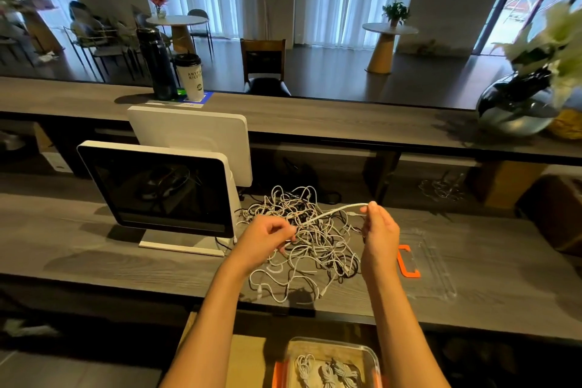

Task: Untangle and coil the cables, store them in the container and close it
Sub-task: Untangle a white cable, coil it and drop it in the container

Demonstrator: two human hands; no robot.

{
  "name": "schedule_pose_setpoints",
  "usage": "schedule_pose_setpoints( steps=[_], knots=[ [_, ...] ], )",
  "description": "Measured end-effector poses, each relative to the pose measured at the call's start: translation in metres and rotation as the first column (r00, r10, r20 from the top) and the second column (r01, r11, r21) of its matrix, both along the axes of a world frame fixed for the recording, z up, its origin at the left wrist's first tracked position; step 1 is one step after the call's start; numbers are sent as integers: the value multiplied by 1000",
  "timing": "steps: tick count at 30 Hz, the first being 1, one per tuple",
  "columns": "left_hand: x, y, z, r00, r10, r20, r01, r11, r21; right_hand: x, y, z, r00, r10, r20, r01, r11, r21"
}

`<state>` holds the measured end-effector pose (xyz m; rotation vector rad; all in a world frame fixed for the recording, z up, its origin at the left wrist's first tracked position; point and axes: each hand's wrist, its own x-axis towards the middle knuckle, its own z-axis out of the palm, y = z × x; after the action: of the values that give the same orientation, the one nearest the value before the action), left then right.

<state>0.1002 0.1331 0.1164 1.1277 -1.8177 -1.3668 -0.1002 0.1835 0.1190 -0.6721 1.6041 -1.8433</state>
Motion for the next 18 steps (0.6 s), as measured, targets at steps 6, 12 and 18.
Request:
schedule_pose_setpoints(
  steps=[6,12,18],
  knots=[
    [-7,2,14,994,85,-75,-80,994,73,2,-2,-10,964,183,-191,-122,949,292],
    [-26,10,51,991,-76,-108,88,991,102,35,3,5,853,425,-302,-400,905,142],
    [-24,5,44,986,-26,-165,61,976,211,28,7,6,900,435,-15,-434,900,44]
  ],
)
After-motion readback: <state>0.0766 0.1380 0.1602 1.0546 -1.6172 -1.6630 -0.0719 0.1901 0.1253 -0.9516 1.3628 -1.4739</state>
